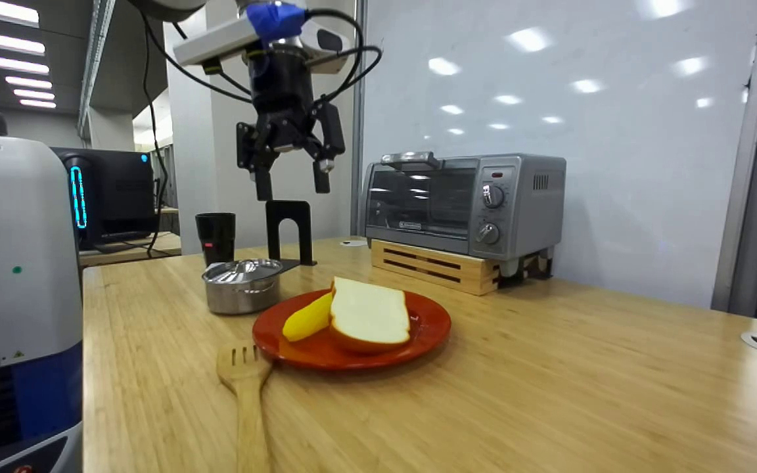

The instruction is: Take the lid off the pot and put it on the table

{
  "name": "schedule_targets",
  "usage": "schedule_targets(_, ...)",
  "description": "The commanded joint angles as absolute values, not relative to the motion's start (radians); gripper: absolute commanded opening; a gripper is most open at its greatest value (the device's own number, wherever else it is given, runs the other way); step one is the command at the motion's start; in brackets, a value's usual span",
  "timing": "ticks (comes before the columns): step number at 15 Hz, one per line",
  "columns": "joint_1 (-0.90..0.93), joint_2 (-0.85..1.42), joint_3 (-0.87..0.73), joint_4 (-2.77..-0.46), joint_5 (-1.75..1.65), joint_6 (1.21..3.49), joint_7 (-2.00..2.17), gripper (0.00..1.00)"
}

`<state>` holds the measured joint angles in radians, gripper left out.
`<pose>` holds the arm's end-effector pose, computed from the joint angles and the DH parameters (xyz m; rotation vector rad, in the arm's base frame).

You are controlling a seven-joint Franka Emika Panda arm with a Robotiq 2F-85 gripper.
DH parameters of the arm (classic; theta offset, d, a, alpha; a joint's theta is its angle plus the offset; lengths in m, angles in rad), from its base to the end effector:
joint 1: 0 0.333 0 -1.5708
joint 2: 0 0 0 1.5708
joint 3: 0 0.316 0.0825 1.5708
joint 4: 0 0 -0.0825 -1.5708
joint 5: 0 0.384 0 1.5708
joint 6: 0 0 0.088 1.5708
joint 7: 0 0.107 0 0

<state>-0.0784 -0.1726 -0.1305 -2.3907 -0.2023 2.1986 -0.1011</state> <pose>0.4578 -0.1045 0.3837 3.0055 0.0226 -0.0614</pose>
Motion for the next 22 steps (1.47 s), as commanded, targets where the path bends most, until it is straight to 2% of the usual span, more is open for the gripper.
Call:
schedule_targets(1, -0.047, -0.034, -0.097, -2.299, -0.112, 2.241, -0.137, 1.00)
schedule_targets(11, 0.000, 0.164, -0.014, -2.208, -0.045, 2.307, -0.114, 1.00)
schedule_targets(22, 0.019, 0.234, 0.024, -2.171, -0.033, 2.297, -0.084, 1.00)
